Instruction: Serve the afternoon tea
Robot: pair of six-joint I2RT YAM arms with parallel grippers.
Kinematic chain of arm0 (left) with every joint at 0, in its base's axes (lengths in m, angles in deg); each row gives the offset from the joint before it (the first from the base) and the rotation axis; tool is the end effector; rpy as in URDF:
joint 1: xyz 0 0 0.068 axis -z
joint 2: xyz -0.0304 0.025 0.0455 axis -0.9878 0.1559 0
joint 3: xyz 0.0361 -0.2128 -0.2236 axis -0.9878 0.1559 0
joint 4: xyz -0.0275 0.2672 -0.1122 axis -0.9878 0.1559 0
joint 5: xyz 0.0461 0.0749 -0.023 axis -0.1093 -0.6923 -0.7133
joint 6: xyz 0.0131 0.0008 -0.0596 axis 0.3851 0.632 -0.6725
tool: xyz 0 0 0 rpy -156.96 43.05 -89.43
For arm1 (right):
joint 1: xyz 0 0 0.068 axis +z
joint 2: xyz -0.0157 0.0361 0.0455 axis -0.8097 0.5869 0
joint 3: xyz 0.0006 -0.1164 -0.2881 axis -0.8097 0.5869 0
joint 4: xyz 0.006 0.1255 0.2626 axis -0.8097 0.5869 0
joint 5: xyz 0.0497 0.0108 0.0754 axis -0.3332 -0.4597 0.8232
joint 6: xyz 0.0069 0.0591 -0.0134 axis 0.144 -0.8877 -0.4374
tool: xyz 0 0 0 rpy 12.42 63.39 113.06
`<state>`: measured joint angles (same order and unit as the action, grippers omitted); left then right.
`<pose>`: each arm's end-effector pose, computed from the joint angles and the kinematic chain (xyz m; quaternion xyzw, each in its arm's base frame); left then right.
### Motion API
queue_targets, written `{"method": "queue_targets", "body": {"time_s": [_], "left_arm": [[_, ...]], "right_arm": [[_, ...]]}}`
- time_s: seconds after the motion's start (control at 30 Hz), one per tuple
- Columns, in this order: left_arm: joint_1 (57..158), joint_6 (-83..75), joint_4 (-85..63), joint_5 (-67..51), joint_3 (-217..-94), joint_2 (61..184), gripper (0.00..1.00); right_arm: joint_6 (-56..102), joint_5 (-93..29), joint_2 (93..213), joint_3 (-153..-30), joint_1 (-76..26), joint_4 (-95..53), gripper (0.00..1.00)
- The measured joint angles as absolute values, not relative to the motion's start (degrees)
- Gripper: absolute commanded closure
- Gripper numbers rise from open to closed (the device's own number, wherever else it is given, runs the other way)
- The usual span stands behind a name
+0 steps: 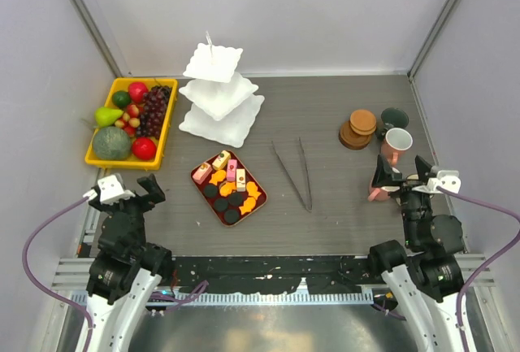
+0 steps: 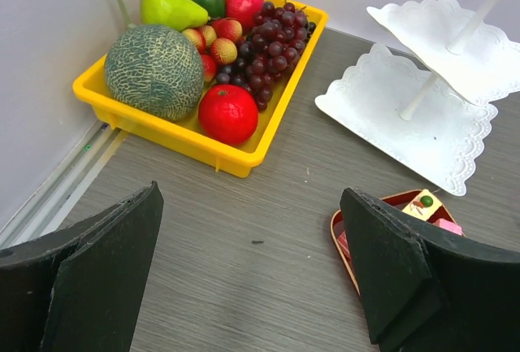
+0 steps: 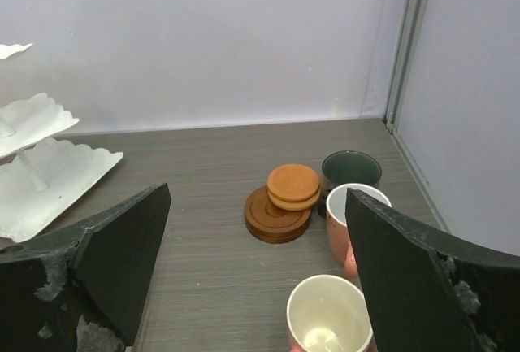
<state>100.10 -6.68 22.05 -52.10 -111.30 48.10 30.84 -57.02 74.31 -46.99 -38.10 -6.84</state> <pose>0.0512 0.0106 0.2911 -0.1792 0.7011 0.0285 0.6896 0.0472 -0.0007 0.3397 0.0286 0.6187 0.0096 0.7850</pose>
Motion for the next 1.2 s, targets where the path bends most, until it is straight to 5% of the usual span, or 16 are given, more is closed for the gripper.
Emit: {"method": "queue_targets", "body": {"time_s": [0.3,0.97,1.2], "left_arm": [[100.1,-7.9,23.8,-52.6,-111.4,48.1,0.01],[100.1,-9.9,26.4,-52.5,-112.2,48.1,0.01],[100.1,-9.9,26.6,-52.1,-112.2,48.1,0.01]], "right_arm": [[27.8,-49.1,89.7,-54.4,-38.1,-4.3,0.05],[17.3,-36.5,153.2,-76.5,-35.7,4.1,0.0],[16.1,-40.1,166.2,-82.5,-29.9,4.4,0.19]]}}
